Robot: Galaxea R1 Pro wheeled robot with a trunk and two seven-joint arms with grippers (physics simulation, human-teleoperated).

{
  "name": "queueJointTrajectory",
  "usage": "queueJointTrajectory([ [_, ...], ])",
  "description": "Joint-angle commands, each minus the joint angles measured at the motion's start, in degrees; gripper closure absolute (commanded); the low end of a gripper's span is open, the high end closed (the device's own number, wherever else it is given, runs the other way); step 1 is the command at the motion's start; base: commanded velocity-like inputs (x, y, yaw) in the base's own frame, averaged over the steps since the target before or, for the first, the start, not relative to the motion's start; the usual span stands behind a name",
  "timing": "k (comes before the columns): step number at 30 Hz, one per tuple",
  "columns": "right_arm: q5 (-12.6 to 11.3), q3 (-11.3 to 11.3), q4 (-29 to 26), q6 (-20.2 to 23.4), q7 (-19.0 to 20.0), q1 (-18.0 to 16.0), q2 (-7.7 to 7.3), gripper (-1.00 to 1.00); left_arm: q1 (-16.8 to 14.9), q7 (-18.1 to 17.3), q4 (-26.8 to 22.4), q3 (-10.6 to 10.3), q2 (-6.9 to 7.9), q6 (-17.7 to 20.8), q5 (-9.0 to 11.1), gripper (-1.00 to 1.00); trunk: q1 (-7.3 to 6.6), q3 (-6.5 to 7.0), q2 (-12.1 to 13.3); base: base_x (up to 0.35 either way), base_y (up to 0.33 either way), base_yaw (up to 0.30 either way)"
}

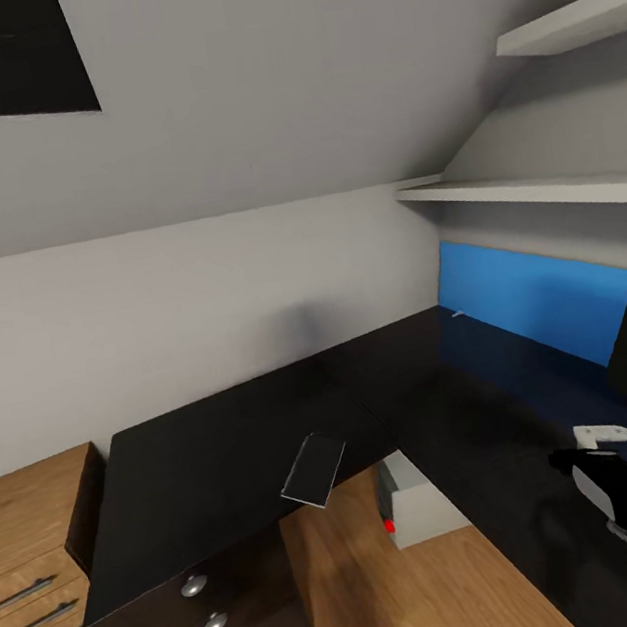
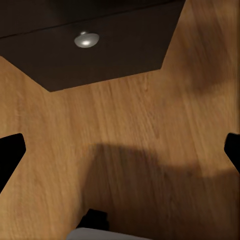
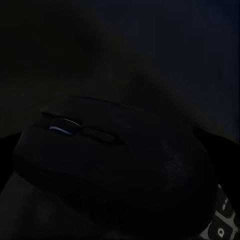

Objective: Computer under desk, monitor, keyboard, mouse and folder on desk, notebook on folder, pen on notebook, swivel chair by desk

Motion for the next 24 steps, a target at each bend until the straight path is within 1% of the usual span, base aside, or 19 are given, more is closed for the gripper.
queueJointTrajectory([
  [1, -0.2, 0.0, 0.0, 0.3, -0.2, 0.0, 0.15, 1.00, 0.0, 0.4, -0.1, -0.3, 0.06, -0.2, 0.6, -1.00, 0.00, -0.07, 0.0, 0.018, -0.072, 0.000],
  [3, -0.1, 0.0, 0.2, 0.2, -0.2, 0.0, 0.91, 1.00, 0.0, 0.3, -0.6, -0.3, 0.14, -0.3, 0.7, -1.00, 0.00, -0.07, 0.0, 0.010, -0.038, 0.000],
  [4, -0.1, 0.1, 0.2, 0.1, -0.3, 0.0, 1.42, 1.00, -0.1, 0.3, -1.7, -0.2, 0.15, -0.3, 0.7, -1.00, 0.00, -0.07, 0.0, 0.004, -0.015, 0.000],
  [7, 0.0, 0.0, 0.3, 0.0, -0.3, 0.0, 1.85, 1.00, 0.0, 0.4, -4.3, -0.1, 0.12, -0.2, 0.8, -1.00, 0.00, -0.07, 0.0, 0.002, -0.007, 0.000],
  [8, 0.0, 0.1, 0.3, 0.0, -0.3, 0.0, 1.89, 1.00, 0.0, 0.4, -4.7, -0.1, 0.12, -0.2, 0.9, -1.00, 0.00, -0.07, 0.0, 0.001, -0.003, 0.000],
  [13, 0.0, -0.1, 0.1, -0.2, -0.2, 0.0, 1.93, 1.00, 0.0, 0.6, -5.9, 0.1, -0.03, -0.2, 1.1, -1.00, 1.10, -0.97, -2.0, 0.000, -0.001, 0.000],
  [17, -0.1, -0.2, 0.0, -2.6, 0.2, 0.0, 1.84, 1.00, 0.0, 0.7, -6.0, 0.1, -0.02, -0.1, 1.1, -1.00, 1.98, -1.68, -3.7, 0.000, 0.000, 0.000],
  [24, -0.1, -0.3, -0.1, -3.1, 0.2, 0.0, 1.84, 1.00, 0.0, 0.7, -6.0, 0.1, -0.03, -0.1, 1.1, -1.00, 3.52, -2.94, -6.5, 0.000, 0.000, 0.000],
])
